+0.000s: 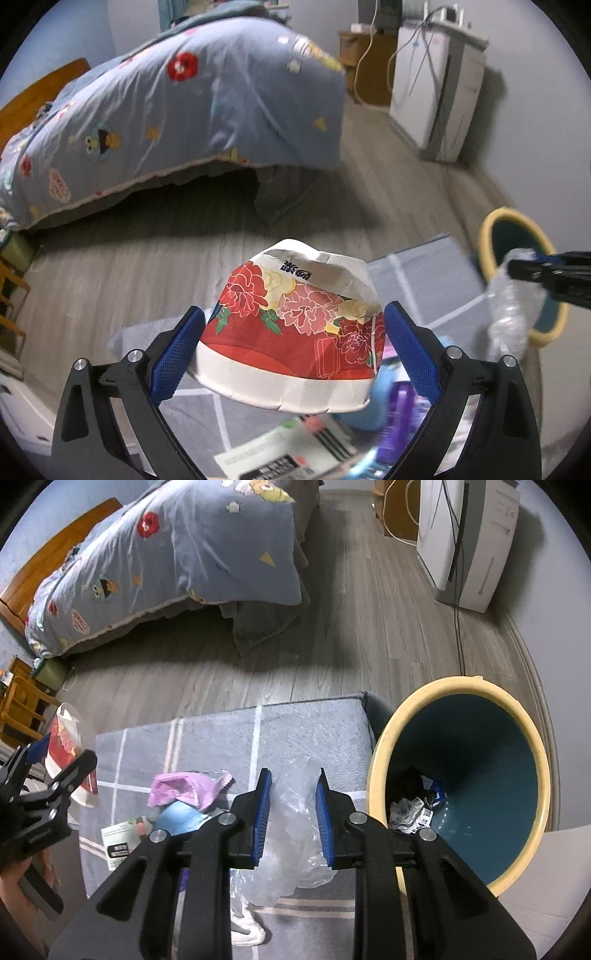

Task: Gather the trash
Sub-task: 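Carry the paper cup and clear bag over the bin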

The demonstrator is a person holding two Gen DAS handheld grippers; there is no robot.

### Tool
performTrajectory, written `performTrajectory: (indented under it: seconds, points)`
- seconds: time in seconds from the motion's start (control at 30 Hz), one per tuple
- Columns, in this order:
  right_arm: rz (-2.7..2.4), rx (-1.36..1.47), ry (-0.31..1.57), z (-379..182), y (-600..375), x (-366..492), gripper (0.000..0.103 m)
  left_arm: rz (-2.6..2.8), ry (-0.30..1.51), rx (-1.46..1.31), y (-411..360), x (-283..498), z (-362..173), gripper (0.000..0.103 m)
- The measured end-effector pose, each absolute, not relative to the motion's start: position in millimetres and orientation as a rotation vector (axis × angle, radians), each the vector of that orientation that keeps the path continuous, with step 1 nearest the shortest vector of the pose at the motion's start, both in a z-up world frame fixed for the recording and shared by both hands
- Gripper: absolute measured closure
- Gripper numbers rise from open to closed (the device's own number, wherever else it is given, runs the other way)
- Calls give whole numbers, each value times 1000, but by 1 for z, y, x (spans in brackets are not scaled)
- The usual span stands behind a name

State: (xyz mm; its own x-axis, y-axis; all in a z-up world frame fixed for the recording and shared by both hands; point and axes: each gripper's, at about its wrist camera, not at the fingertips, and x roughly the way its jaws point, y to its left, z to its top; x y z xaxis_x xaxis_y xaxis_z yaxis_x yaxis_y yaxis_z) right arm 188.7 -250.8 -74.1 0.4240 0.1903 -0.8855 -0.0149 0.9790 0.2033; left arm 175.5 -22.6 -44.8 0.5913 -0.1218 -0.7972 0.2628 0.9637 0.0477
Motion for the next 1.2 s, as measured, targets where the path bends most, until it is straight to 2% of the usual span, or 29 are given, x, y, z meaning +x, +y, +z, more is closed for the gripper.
performTrajectory:
  seconds: [0.5, 1.2]
  points:
    - [63, 170, 1044, -37, -294, 158, 80, -270, 844, 112, -47, 139, -9, 7]
    - [-93, 276, 1036, -54, -394, 145, 80, -413, 825, 185, -142, 145, -22, 7]
